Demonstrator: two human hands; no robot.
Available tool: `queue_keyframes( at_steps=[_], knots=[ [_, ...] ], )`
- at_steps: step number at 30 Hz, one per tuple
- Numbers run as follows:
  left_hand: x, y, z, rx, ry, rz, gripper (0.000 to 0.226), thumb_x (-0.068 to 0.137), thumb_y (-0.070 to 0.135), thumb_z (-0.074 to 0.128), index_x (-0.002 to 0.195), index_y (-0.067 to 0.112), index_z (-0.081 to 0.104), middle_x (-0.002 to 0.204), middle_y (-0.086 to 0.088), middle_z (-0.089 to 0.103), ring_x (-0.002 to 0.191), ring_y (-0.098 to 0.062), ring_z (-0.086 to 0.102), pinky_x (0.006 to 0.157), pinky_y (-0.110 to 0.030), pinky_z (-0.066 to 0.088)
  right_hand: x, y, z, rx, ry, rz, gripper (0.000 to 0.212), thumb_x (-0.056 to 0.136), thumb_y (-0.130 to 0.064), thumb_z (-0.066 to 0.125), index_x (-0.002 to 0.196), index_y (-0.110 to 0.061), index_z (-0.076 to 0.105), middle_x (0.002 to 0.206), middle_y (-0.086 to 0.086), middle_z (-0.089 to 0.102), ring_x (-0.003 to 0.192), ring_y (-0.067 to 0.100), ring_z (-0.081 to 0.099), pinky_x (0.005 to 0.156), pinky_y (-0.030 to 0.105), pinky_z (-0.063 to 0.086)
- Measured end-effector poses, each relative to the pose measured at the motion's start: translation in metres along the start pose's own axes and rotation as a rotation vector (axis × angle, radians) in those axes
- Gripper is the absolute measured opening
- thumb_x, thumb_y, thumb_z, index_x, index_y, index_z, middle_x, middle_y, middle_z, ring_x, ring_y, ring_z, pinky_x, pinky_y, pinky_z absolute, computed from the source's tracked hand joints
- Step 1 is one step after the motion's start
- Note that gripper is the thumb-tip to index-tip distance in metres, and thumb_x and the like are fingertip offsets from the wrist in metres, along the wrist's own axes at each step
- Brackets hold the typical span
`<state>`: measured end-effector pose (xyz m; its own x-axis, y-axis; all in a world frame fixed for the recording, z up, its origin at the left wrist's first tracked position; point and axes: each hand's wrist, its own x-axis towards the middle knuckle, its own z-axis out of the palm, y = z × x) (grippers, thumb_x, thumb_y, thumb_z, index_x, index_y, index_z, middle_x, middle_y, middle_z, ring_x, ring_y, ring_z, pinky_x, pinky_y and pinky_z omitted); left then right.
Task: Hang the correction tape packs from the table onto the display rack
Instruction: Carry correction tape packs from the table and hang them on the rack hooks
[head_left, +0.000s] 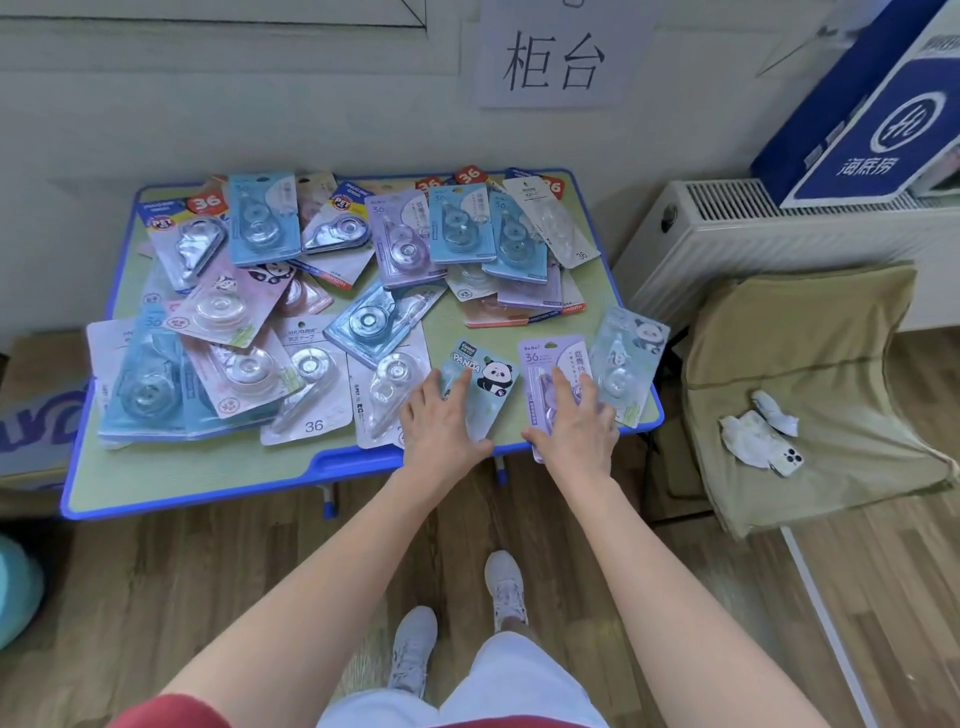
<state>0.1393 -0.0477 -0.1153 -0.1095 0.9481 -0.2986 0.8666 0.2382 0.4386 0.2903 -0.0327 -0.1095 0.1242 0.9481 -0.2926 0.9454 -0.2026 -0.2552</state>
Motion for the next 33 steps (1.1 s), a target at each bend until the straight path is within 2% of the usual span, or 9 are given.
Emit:
queue_keyframes(
  at_steps=[6,16,20,24,33],
  knots=[
    [-0.004,-0.006,-0.003,0.001,0.035,0.030,0.092,0.073,0.038,0.070,0.150,0.029,0.020,0.154,-0.012,0.016,0.140,-0.031,0.016,0.111,-0.041,0.015,-0.005,-0.006,-0.001,-0.011,0.006,-0.023,0.087,0.083,-0.038,0.063,0.151,-0.027,0.010,0.154,0.007,0.011,0.127,0.036,0.029,0.104,0.046,0.030],
    [-0.024,-0.011,-0.012,-0.009,0.075,0.091,0.091,0.075,0.036,0.069,0.150,0.028,0.019,0.157,-0.012,0.012,0.142,-0.032,0.012,0.112,-0.044,0.013,-0.051,0.003,-0.002,0.152,0.117,0.012,0.082,0.082,-0.036,0.061,0.150,-0.027,0.017,0.153,0.006,0.013,0.130,0.035,0.025,0.104,0.044,0.029],
    [-0.047,-0.003,-0.005,0.017,0.063,0.182,0.089,0.076,0.033,0.070,0.150,0.028,0.022,0.156,-0.012,0.015,0.141,-0.032,0.019,0.111,-0.043,0.016,-0.087,0.023,0.001,0.223,0.164,0.105,0.080,0.082,-0.034,0.061,0.150,-0.027,0.019,0.154,0.005,0.012,0.131,0.034,0.023,0.105,0.043,0.027],
    [-0.077,0.018,0.015,0.073,0.006,0.252,0.089,0.077,0.038,0.070,0.150,0.029,0.019,0.156,-0.012,0.013,0.140,-0.032,0.019,0.111,-0.044,0.015,-0.131,0.054,0.005,0.286,0.231,0.202,0.078,0.081,-0.032,0.062,0.148,-0.025,0.024,0.151,0.006,0.017,0.127,0.035,0.027,0.103,0.043,0.029],
    [-0.179,0.087,0.096,0.220,-0.102,0.548,0.091,0.073,0.031,0.069,0.150,0.025,0.021,0.156,-0.014,0.015,0.138,-0.035,0.024,0.110,-0.045,0.017,-0.272,0.173,0.034,0.397,0.350,0.538,0.075,0.080,-0.030,0.062,0.147,-0.023,0.028,0.149,0.006,0.021,0.124,0.035,0.030,0.099,0.039,0.031]
  ],
)
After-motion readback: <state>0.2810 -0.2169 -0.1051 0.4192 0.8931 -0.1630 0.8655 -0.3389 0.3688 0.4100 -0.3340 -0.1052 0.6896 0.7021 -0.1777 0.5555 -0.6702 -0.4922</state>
